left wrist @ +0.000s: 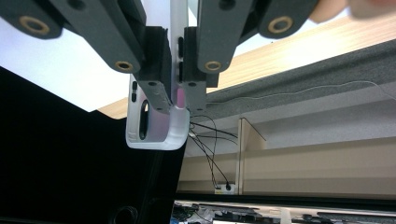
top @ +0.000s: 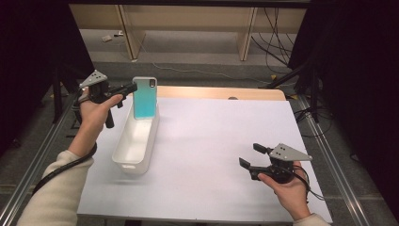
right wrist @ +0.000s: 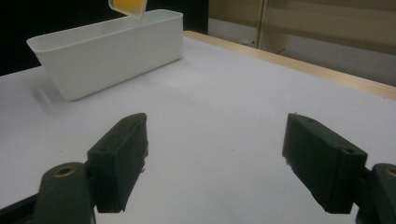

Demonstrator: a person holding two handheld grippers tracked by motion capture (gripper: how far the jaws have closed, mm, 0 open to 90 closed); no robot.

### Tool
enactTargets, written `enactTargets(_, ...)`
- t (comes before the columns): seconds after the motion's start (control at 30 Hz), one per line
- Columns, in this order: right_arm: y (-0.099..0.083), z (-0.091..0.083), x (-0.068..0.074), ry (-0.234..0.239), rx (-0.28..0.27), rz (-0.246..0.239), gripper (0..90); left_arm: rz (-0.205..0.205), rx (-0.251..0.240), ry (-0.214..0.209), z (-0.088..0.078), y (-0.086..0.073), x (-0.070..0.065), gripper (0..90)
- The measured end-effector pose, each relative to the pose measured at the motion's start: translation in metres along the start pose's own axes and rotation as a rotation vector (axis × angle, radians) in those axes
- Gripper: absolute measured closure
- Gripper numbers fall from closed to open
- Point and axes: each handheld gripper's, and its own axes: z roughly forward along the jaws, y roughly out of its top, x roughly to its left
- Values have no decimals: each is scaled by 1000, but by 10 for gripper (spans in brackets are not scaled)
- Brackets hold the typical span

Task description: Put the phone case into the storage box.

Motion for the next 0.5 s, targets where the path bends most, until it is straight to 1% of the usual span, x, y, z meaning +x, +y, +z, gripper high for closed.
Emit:
enactTargets(0.03, 0, 0, 0, 0, 0, 0, 235, 2, -1, -2, 0, 0, 1, 828)
enactTargets(0.07, -1, 2, 0, 4, -26, 6, 235, 5, -2, -6, 1, 0, 2, 828)
enactTargets(0.17, -1, 2, 0, 6, -28, 5, 235, 5, 1, -8, 2, 0, 4, 828)
enactTargets(0.2, 0, 0, 0, 1, -1, -1, 235, 2, 4, -9, 2, 0, 5, 828)
enactTargets(0.23, 0, 1, 0, -3, -7, -7, 235, 2, 8, -11, 3, 0, 5, 828)
enactTargets(0.3, 0, 1, 0, 3, -11, 4, 235, -6, 8, -11, 3, 0, 7, 828)
enactTargets(0.33, 0, 1, 0, -3, -8, -7, 235, -3, 10, -10, 4, 0, 8, 828)
enactTargets(0.37, 0, 1, 0, -2, -7, -6, 236, -4, 11, -7, 4, 0, 8, 828)
enactTargets(0.4, -1, 2, 1, 5, -29, 5, 235, -6, 10, -5, 4, 0, 9, 828)
enactTargets(0.5, -1, 3, 0, 5, -27, 4, 235, -17, 9, -4, 5, 0, 11, 828)
